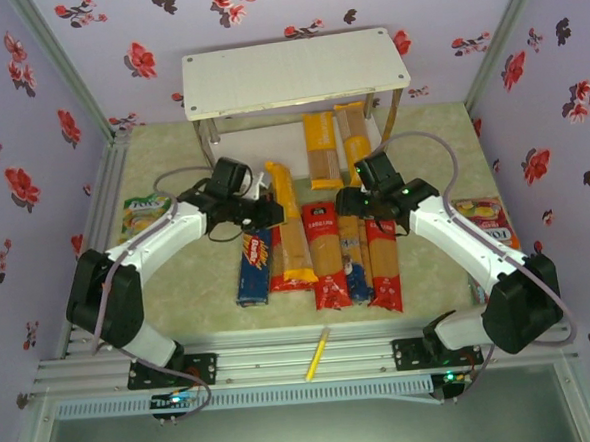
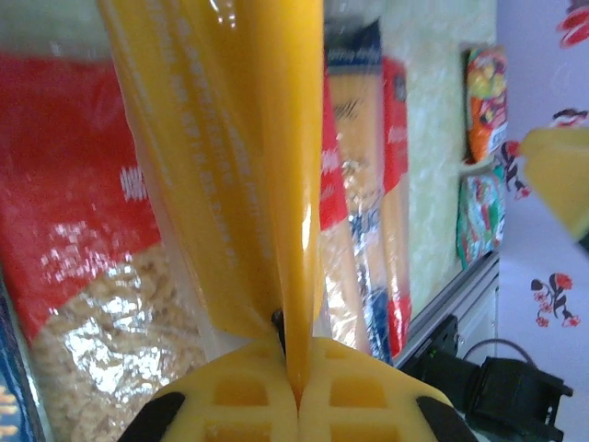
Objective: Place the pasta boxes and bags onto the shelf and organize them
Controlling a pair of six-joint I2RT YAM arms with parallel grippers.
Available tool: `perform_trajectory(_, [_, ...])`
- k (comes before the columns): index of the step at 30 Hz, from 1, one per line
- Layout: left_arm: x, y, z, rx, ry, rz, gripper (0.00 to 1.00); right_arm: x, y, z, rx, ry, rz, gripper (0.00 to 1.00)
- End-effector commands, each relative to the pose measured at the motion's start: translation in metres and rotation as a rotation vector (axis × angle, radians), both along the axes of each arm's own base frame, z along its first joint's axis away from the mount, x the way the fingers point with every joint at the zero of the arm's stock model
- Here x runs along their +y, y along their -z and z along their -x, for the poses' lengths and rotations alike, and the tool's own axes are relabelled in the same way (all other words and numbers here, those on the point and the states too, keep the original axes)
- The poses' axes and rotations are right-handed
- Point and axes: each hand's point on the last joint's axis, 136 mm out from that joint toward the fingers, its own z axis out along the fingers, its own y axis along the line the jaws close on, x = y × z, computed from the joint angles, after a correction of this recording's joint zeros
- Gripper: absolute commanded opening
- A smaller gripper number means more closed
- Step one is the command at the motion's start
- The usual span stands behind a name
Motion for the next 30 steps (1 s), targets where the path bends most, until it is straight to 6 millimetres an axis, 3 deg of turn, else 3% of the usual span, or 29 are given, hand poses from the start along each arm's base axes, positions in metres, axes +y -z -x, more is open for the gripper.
perform_trajectory(1, [-0.007, -0.054, -0.035, -0.182, 0.041, 0.092, 0.0, 0.004, 0.006, -0.001, 0.018, 0.001, 0.003, 0.68])
perform_trajectory(8, [-0.02, -0.061, -0.098, -0.269, 0.054, 0.128, 0.0, 0.011, 0.006, -0.005, 0.023, -0.017, 0.013, 0.68])
perform_trajectory(16, [-0.028, -0.051, -0.154, -0.309, 0.06, 0.116, 0.0, 0.016, 0.007, -0.005, 0.031, -0.029, 0.015, 0.68])
perform_trajectory(24, [-0.024, -0.049, -0.189, -0.351, 0.053, 0.098, 0.0, 0.019, 0.013, -0.007, 0.052, -0.036, 0.018, 0.68])
perform_trajectory(30, [-0.008, -0.04, -0.206, -0.348, 0.035, 0.071, 0.0, 0.02, 0.014, -0.008, 0.059, -0.038, 0.026, 0.68])
